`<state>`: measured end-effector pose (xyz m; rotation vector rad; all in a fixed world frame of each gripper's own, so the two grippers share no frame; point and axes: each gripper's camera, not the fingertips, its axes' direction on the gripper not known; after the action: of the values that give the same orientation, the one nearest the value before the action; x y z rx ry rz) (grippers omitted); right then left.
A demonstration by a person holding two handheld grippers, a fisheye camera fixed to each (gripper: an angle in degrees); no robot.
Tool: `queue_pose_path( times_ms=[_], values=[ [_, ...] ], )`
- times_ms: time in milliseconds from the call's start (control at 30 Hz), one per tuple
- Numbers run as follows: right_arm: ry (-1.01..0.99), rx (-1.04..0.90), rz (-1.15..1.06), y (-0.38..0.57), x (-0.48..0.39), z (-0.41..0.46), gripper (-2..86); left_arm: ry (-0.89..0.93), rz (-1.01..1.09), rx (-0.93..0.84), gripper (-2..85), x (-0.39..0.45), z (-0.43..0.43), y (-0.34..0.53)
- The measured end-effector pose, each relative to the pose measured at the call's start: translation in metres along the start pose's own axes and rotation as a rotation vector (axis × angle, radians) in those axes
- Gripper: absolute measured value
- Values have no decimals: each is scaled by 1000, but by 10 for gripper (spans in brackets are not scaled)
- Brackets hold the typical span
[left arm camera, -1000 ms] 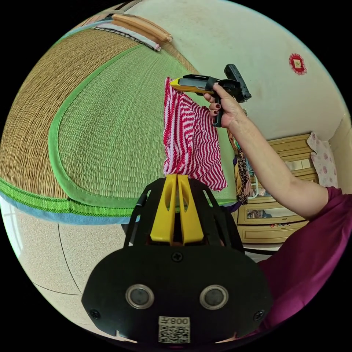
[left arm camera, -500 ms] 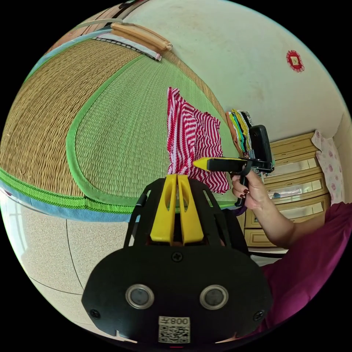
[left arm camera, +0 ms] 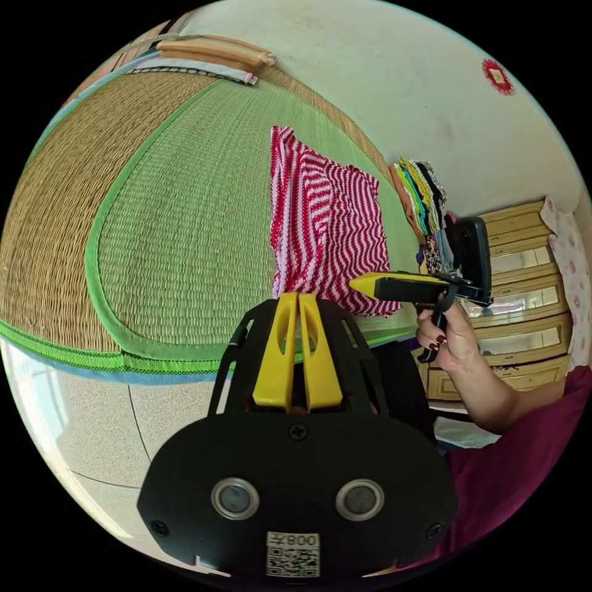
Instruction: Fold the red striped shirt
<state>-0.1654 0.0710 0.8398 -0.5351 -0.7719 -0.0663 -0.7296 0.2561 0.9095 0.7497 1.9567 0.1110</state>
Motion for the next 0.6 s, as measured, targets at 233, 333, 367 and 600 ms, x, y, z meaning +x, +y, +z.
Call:
queue_pose_path(
  times_ms=[233,333,367,600],
  values=[
    [-37,-3,112,39,46,2,0,-3,-17,-16,1,-9,25,-6],
    [-73,10,119,46,51,-4,1,1,-26,-9,2,-13,36,-11],
    [-70,22,103,51,48,-11,1,2,-11,7,2,-10,37,-12],
    [-78,146,188,101,81,-50,0,-42,15,-60,1,-12,83,-16]
  ],
)
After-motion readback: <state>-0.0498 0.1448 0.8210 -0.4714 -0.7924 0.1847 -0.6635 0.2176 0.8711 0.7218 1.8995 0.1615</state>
